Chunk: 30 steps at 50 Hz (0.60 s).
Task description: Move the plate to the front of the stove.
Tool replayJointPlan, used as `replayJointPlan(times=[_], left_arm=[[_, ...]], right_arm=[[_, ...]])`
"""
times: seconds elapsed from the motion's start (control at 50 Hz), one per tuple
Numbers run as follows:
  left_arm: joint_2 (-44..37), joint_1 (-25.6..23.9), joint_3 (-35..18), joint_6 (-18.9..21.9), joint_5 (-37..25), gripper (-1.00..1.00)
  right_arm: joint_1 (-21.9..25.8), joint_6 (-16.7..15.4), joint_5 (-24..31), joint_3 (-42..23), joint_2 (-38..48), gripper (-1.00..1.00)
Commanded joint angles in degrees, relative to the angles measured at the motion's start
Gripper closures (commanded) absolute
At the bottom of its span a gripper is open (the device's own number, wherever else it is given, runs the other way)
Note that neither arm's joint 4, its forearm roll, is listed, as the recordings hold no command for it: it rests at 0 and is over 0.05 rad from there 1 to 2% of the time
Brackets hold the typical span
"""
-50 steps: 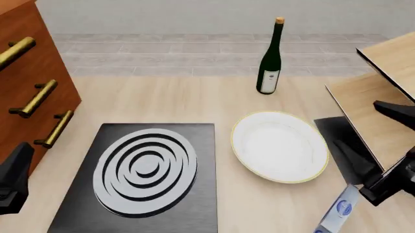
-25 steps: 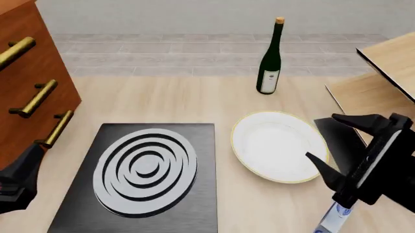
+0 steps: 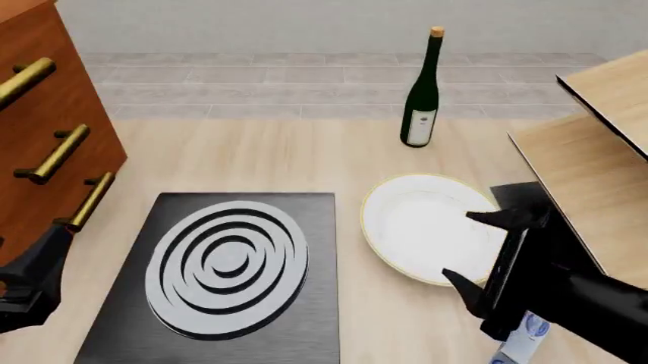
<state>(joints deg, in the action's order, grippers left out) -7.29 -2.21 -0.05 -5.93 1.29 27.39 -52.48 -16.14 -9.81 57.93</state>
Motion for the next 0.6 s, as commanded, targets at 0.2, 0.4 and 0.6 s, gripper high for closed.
replayJointPlan(times=[0.2, 0.4, 0.6], left_arm=[[0.27, -0.02, 0.00, -0.07, -0.33, -1.00], [0.22, -0.02, -0.02, -0.09, -0.31, -1.00], [0.23, -0.02, -0.02, -0.08, -0.32, -1.00]], right_arm=[[3.12, 0.23, -5.87, -0.19, 10.31, -1.00], [3.13, 0.77, -8.31, -0.74, 14.55, -1.00], [2.77, 1.42, -12.17, -1.39, 20.45, -1.00]])
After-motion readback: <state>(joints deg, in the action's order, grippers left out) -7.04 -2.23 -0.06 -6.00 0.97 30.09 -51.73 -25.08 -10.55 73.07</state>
